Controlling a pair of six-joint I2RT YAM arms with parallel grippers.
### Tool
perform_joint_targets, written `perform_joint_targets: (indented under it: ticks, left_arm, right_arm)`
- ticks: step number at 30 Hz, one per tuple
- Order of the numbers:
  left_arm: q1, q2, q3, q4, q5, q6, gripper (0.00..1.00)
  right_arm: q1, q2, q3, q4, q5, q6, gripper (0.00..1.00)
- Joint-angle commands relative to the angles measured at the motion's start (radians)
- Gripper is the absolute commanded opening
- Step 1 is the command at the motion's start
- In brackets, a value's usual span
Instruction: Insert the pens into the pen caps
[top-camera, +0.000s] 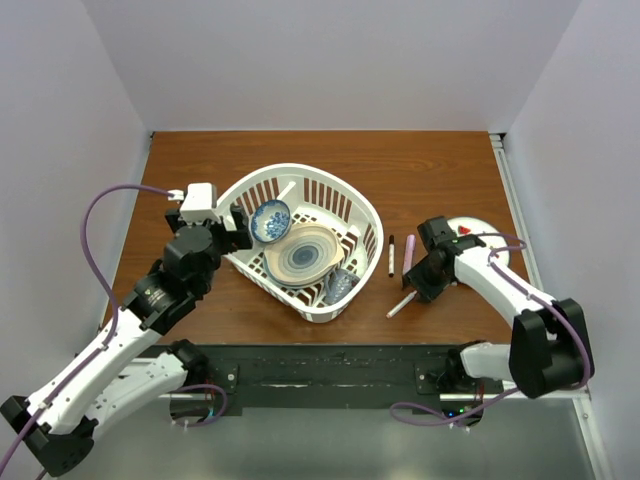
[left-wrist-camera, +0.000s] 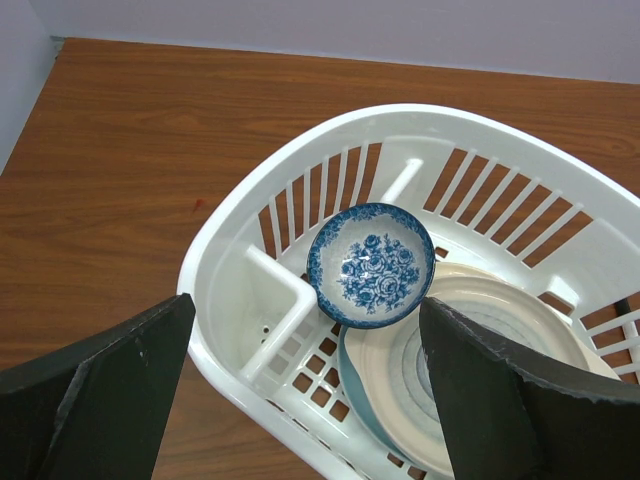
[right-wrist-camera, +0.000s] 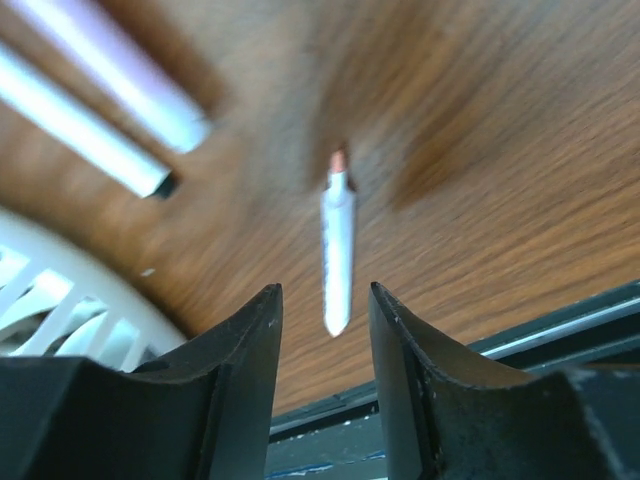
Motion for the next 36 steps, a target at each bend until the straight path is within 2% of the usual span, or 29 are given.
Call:
perform_joint_targets:
  ticks: [1, 10, 18, 25, 26, 31, 36]
  left_arm:
    - [0.005, -0.016, -0.007, 0.046, -0.023, 0.010, 1.00]
    - [0.006, -0.017, -0.006, 0.046, -0.032, 0.013, 1.00]
    - [0.006, -0.025, -0.009, 0.050, -0.026, 0.016, 0.99]
    - [0.005, -0.037, -0.009, 0.057, -0.006, 0.017, 0.98]
    - [0.005, -0.037, -0.010, 0.057, 0.009, 0.019, 0.98]
    - [0.005, -0.031, -0.001, 0.057, 0.052, 0.011, 0.95]
    - [0.005, 0.000, 0.101, 0.015, 0.204, -0.010, 0.91]
  right_arm:
    - [0.000, 0.042, -0.034, 0.048, 0.005, 0.059, 0.42]
    - [0.001, 0.117, -0.048, 0.071, 0.038, 0.068, 0.40]
    - [0.006, 0.140, -0.060, 0.080, 0.148, 0.077, 0.38]
    - [0.006, 0.172, -0.083, 0.137, 0.165, 0.040, 0.26]
    - [0.006, 0.166, -0.088, 0.146, 0.169, 0.034, 0.18]
    - [0.006, 0.116, -0.092, 0.181, 0.214, -0.052, 0.01]
    - [0.007, -0.045, -0.065, 0.224, 0.229, -0.223, 0.00]
